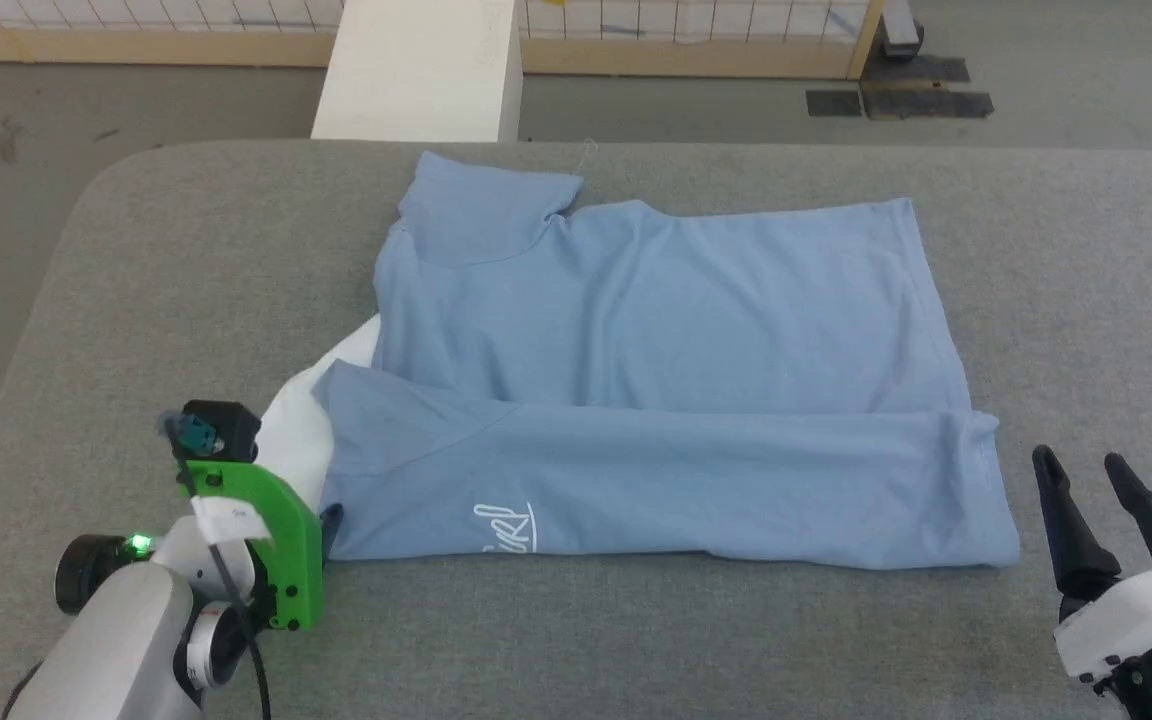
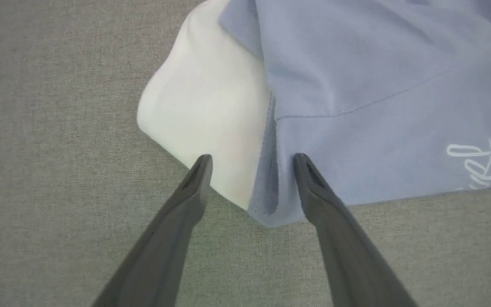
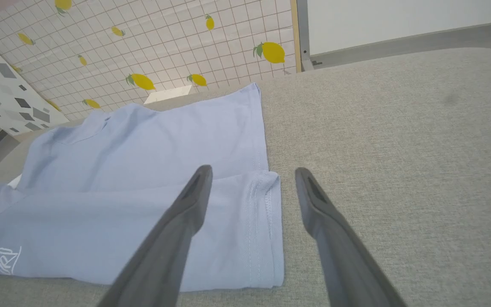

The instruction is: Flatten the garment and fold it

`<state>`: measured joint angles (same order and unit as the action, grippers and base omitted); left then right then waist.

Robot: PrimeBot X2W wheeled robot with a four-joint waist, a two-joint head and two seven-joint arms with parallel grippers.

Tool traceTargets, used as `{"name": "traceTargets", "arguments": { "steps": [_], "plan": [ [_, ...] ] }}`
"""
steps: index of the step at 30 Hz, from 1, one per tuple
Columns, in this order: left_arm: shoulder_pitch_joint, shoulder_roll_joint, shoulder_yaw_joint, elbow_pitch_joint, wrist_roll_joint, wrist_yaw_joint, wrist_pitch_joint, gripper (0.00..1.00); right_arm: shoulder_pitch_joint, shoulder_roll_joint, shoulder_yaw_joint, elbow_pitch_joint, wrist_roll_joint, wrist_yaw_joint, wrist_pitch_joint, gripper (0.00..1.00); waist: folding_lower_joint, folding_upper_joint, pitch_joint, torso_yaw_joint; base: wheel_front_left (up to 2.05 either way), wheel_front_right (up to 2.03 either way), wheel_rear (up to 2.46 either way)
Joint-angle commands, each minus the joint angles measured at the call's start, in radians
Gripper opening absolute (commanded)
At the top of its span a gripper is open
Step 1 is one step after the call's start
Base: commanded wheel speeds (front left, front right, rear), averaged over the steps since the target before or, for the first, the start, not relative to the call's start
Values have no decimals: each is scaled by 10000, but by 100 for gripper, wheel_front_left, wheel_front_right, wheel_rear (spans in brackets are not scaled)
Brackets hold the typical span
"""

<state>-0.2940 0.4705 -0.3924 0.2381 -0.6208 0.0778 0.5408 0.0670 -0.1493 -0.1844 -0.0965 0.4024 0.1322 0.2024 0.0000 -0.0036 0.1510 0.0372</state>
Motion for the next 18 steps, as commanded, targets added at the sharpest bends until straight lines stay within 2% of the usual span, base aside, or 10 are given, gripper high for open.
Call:
{"name": "traceTargets", "arguments": {
  "steps": [1,8,9,11,12,18],
  "plan": [
    [-206,105,-138,142,-103,73,409,100,-179,60,20,-66,-104,-15,24,100,0,36,371,-193,0,0,0],
    [148,184,-503,805,-571,139,2107,100,-289,266,82,-117,-255,-15,-65,100,0,36,761,-514,0,0,0],
    [271,164,-519,810,-691,127,2249,75,-282,293,61,-117,-266,-15,-88,100,0,36,788,-528,0,0,0],
    [482,106,-512,773,-923,81,2403,4,-267,327,27,-111,-290,-15,-112,100,0,36,816,-527,0,0,0],
    [551,68,-461,743,-1044,48,2383,0,-264,341,8,-107,-298,-15,-120,100,0,36,817,-521,0,0,0],
    [727,-84,149,342,-1567,63,1696,0,-366,337,-75,-72,-404,-15,-55,100,0,36,695,-408,0,0,0]
  ]
}}
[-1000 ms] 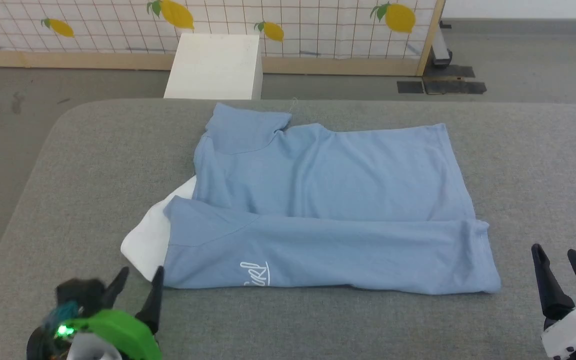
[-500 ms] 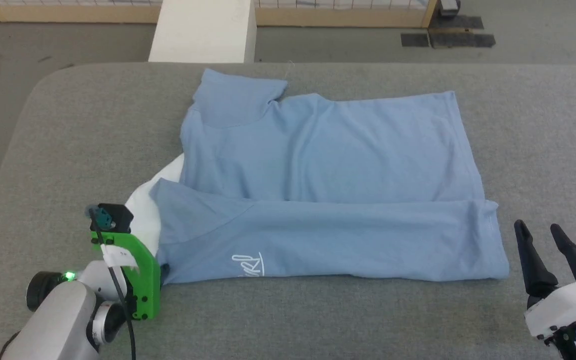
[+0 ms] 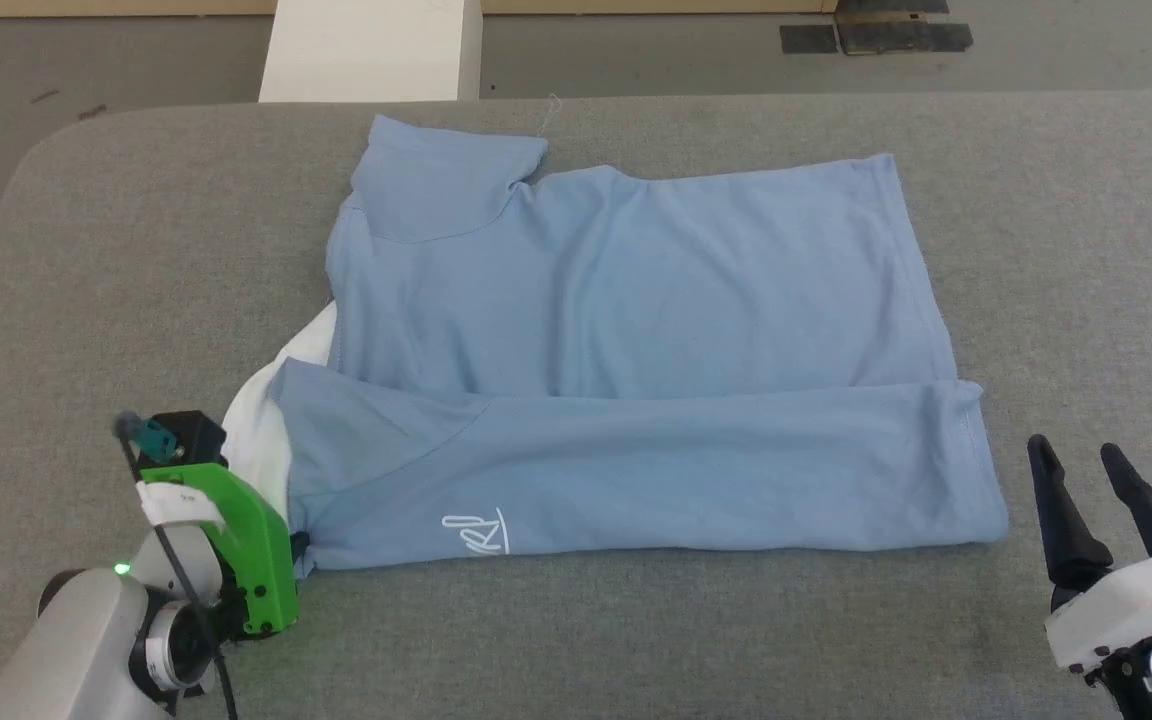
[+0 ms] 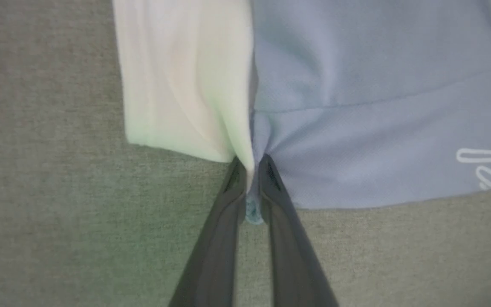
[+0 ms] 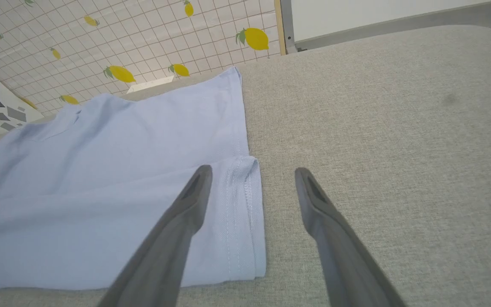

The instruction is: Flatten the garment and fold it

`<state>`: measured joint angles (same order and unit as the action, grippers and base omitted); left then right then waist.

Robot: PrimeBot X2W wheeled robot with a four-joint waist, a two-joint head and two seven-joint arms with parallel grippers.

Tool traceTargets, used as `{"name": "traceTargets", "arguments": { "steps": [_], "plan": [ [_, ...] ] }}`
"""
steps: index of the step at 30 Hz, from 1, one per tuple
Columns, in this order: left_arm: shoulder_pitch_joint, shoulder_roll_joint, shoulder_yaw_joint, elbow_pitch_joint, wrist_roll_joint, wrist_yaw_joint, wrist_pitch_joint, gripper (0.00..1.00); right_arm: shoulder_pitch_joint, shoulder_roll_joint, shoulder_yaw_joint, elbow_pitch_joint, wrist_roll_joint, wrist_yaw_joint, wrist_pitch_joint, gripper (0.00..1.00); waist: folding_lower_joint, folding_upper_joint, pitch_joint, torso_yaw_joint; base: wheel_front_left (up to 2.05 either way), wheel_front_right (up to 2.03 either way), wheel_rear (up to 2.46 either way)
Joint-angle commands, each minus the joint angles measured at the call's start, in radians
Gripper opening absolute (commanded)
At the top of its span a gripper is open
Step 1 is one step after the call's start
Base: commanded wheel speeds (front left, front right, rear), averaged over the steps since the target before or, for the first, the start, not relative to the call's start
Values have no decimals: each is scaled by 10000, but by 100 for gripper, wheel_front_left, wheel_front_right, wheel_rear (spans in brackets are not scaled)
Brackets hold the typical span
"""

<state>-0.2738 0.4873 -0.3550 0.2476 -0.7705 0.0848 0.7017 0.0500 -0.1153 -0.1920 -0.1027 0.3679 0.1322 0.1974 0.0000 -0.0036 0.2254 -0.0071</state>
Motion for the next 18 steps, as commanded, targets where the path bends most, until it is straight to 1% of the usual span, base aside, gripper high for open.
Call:
{"name": "traceTargets", "arguments": {
  "steps": [1,3,6,8,11,18],
  "plan": [
    [550,-266,-72,113,-169,8,-72,0,-231,-75,31,4,-139,-15,83,100,0,36,-75,53,0,0,0],
    [615,-269,225,-180,-305,117,-368,0,-296,-285,96,59,-415,-15,385,100,0,36,-124,88,0,0,0],
    [796,-245,688,-733,-512,306,-769,0,-477,-599,183,219,-897,-15,1382,100,0,36,-116,102,0,0,0],
    [967,-195,1005,-1165,-620,426,-1050,0,-742,-691,191,354,-1111,-15,2352,100,0,36,-52,101,0,0,0],
    [1244,-95,1325,-1845,-698,619,-1271,0,-1284,-847,479,507,-1396,-15,4023,100,0,36,171,165,0,0,0],
    [1595,-43,1486,-2692,-849,686,-1352,0,-2095,-1084,1344,788,-1962,-15,7268,100,0,36,727,473,0,0,0]
  ]
}}
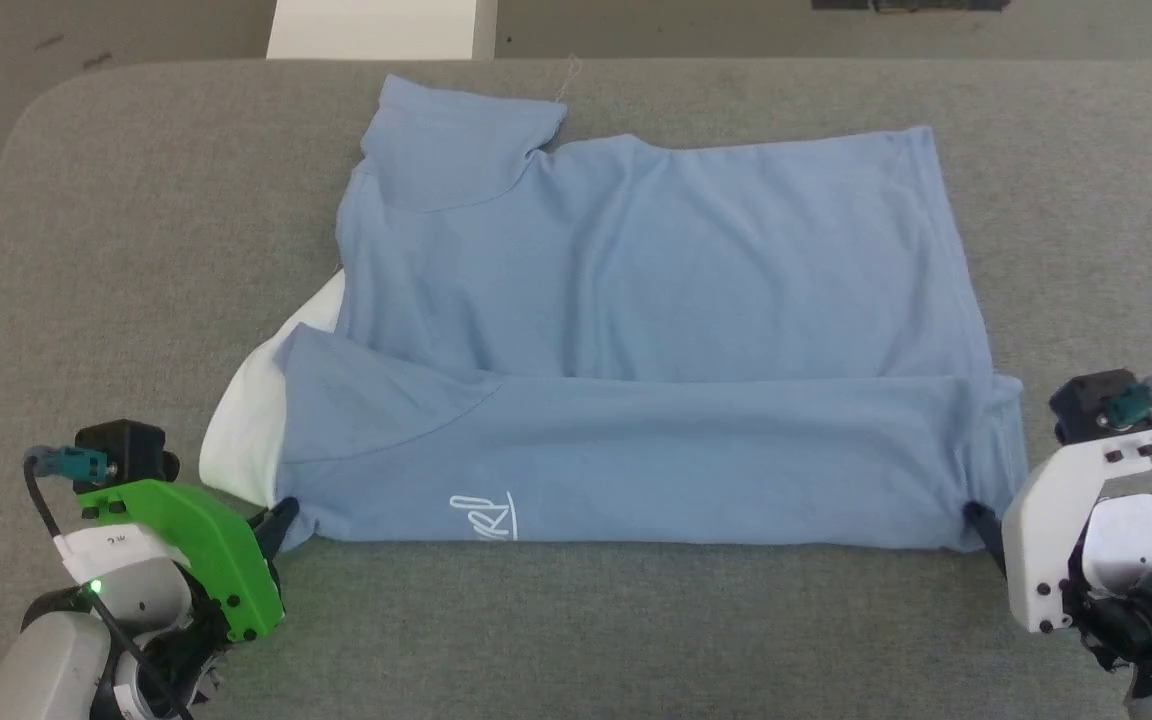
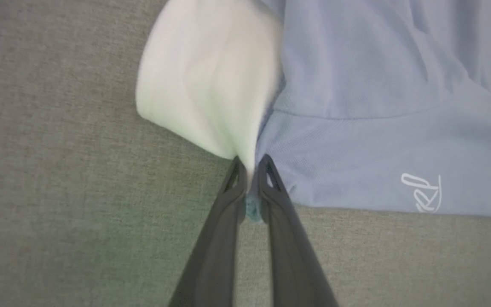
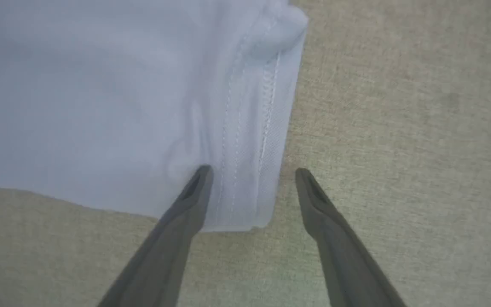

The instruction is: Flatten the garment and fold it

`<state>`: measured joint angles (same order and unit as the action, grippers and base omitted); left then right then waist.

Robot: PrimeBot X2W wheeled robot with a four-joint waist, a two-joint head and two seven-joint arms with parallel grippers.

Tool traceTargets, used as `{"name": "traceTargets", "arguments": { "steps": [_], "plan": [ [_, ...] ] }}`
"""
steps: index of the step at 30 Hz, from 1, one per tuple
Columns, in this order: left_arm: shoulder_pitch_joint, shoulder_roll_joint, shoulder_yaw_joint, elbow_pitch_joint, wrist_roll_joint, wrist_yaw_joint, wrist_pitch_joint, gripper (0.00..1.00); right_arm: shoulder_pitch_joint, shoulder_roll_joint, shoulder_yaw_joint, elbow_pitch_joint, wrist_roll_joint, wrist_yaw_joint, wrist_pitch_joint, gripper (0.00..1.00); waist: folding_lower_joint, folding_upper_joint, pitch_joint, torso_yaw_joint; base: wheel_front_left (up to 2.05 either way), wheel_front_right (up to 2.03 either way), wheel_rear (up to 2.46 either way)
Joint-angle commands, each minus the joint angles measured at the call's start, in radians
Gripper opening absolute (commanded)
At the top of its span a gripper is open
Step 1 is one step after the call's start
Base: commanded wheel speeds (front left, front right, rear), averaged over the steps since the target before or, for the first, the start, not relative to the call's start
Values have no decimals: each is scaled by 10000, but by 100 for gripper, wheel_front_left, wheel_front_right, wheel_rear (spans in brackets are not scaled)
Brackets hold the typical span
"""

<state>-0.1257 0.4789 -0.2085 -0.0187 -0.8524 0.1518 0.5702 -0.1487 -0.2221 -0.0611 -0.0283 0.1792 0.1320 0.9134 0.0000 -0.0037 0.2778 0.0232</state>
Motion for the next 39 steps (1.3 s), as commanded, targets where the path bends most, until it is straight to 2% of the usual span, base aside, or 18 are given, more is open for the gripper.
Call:
{"name": "traceTargets", "arguments": {
  "steps": [1,8,9,10,16,19,29,34,39],
  "plan": [
    [118,24,21,-77,-51,2,-52,0,-136,-18,88,63,-154,-13,431,100,0,37,268,208,0,0,0],
    [88,-48,-15,-146,-96,-74,-159,0,-107,105,498,81,-186,-13,1796,98,0,37,506,336,0,0,0],
    [83,-53,-15,-119,-105,-96,-179,0,-108,128,480,65,-163,-13,1841,32,0,37,512,339,0,0,0],
    [66,-48,-13,-51,-113,-137,-205,0,-125,150,480,4,-119,-13,1804,0,0,37,513,337,0,0,0],
    [-31,-68,32,265,-184,-315,-385,0,-344,263,103,-279,104,-13,1205,0,0,37,164,232,0,0,0],
    [-18,-56,54,228,-177,-257,-396,0,-368,275,-151,-471,275,-13,998,0,0,37,-208,169,0,0,0],
    [745,109,320,-934,-249,492,-118,0,750,20,-916,-1602,1143,-13,1410,0,0,37,-1617,32,0,0,0],
    [1762,249,352,-1478,-377,920,243,0,1812,308,-1380,-1922,1346,-13,1575,0,0,37,-1762,49,0,0,0],
    [2554,25,176,-812,-680,1058,469,0,2655,705,-1417,-1377,1311,-13,1348,0,0,37,-1709,54,0,0,0]
  ]
}}
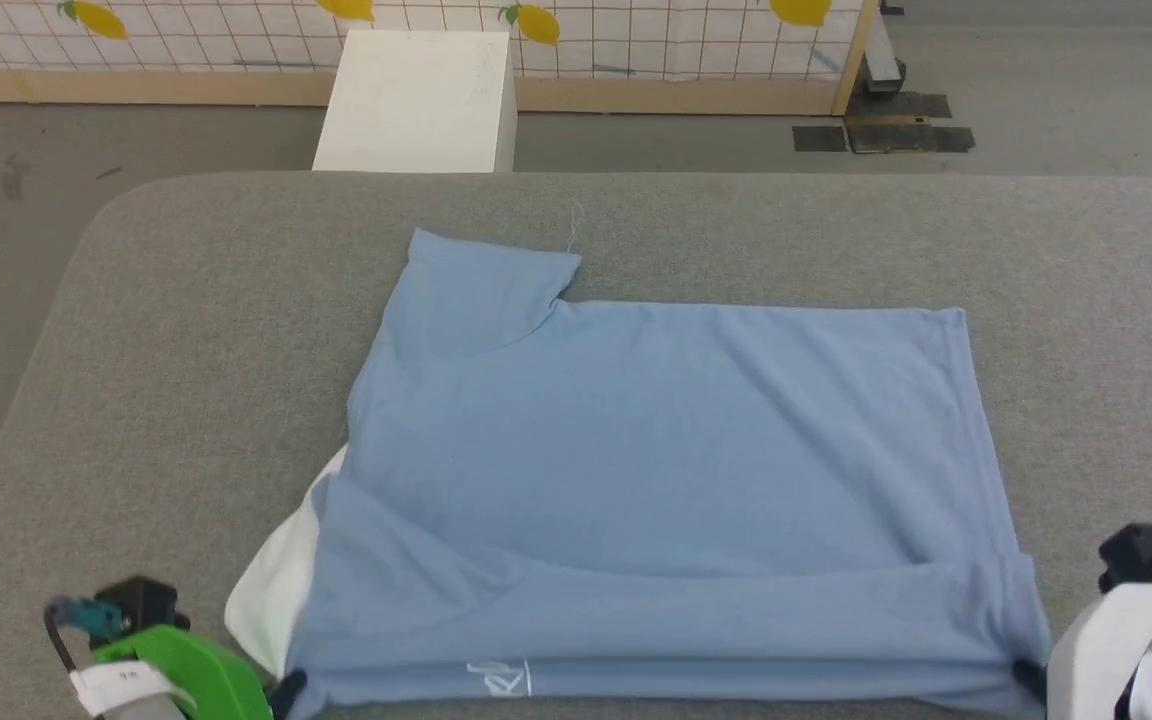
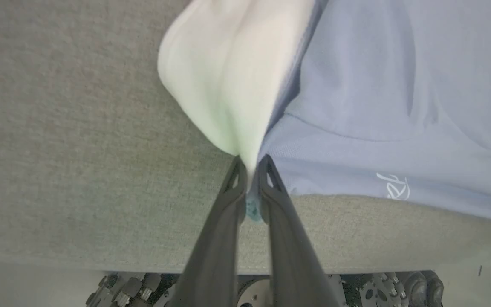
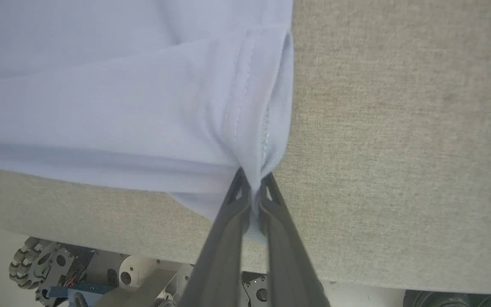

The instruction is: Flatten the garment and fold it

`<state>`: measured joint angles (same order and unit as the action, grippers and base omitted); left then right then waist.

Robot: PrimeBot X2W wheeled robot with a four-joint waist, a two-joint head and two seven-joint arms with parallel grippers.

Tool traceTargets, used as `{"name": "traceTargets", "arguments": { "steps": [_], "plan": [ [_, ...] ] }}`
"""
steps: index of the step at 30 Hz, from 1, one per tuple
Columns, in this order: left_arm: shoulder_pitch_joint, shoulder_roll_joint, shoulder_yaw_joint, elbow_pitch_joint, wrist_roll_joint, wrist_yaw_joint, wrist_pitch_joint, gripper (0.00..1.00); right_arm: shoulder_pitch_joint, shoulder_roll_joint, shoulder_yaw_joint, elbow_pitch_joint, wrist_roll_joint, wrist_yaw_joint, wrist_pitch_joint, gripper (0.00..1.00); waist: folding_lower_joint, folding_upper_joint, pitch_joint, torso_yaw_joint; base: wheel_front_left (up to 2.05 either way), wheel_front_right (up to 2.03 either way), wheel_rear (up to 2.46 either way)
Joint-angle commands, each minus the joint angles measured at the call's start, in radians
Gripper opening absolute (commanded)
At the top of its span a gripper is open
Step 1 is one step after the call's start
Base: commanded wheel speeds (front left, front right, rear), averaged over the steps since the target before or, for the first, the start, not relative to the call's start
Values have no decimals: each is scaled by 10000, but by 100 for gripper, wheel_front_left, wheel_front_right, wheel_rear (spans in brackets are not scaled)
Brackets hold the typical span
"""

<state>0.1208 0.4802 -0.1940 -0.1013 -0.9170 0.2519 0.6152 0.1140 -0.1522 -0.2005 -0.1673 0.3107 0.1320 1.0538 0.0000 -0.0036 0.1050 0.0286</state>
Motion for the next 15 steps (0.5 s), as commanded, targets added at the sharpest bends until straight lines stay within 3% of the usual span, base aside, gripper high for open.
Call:
{"name": "traceTargets", "arguments": {
  "steps": [1,5,7,8,9,10,15],
  "plan": [
    [153,-37,4,246,-85,40,27,0,101,88,-4,196,-9,-13,-171,0,0,36,57,-4,0,0,0],
    [48,-241,-61,1034,-272,-245,-79,4,186,239,94,904,-113,-13,-513,0,0,36,163,6,0,0,0],
    [-94,-279,-61,1282,-293,-378,-166,100,134,283,104,1132,-137,-13,-714,0,0,36,192,14,0,0,0],
    [-180,-283,-34,1371,-313,-438,-209,100,72,305,88,1199,-132,-13,-891,26,0,36,193,13,0,0,0],
    [-250,-248,-13,1407,-294,-479,-244,100,24,303,85,1249,-128,-13,-982,89,0,36,181,6,0,0,0],
    [-335,-219,38,1394,-295,-515,-293,100,-34,286,76,1281,-111,-13,-1064,100,0,36,152,-3,0,0,0],
    [-652,142,311,687,-239,-472,-258,100,-343,138,-85,881,185,-13,-1224,100,0,36,-60,-61,0,0,0]
  ]
}}
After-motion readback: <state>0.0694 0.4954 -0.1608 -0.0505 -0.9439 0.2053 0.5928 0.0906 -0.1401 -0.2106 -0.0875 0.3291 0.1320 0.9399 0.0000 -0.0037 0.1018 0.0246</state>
